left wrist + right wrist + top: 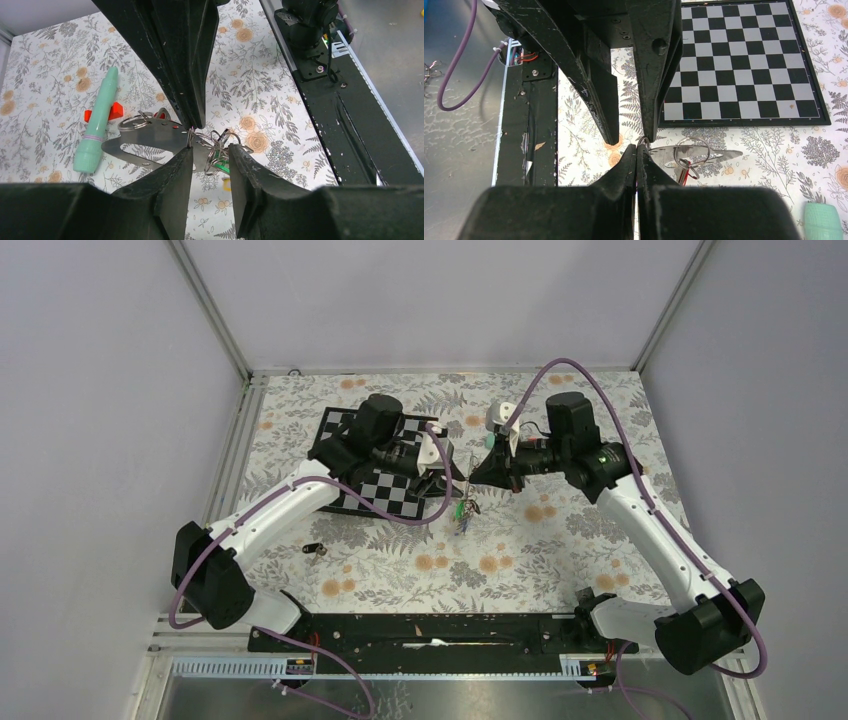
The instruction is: Put the keys on the keyring
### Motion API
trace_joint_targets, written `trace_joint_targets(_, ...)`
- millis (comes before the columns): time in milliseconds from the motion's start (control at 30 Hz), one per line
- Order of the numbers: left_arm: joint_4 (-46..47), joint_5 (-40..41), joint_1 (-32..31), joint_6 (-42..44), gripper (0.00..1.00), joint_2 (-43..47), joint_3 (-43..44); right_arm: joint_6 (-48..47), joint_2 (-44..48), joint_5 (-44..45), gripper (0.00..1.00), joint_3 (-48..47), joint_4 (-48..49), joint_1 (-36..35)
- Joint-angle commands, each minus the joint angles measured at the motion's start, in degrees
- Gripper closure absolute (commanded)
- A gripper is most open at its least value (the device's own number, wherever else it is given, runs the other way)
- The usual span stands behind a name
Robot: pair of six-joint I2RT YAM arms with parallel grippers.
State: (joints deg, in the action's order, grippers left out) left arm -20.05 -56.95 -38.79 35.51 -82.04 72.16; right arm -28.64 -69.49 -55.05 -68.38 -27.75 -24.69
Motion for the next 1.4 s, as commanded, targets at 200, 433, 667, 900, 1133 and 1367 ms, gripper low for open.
trace_joint_targets(200,3.4,2.1,-0.6,2.2,0.54,1.1,2.2,0.5,1.3,-4.3,1.00,1.3,3.4,-0.4)
trace_joint_targets(433,0.5,2.7,-0.6,5.2,0.51,1.7,3.9,0.9,0.8,-4.9,1.00,1.5,3.2,-0.4)
trace_joint_targets(667,-5.0,4.3,-0.6,11.8,0.50,2.0,5.6,1.0,0.9,-4.4,1.00,1.6,3.3,-0.4)
trace_joint_targets(900,-9.4,1.0,-0.5,16.5,0.50,1.8,6.0,2.1,0.9,-5.4,1.00,1.7,4.0,-0.4)
trace_joint_targets(1133,-11.7,-1.2,-0.6,19.4,0.53,1.0,6.6,2.5,0.8,-6.7,1.00,1.9,4.5,-0.3)
trace_joint_targets(1367,-11.9,-4.0,-0.6,19.0,0.57,-0.2,7.4,3.2,1.0,-7.5,1.00,3.1,6.0,-0.3)
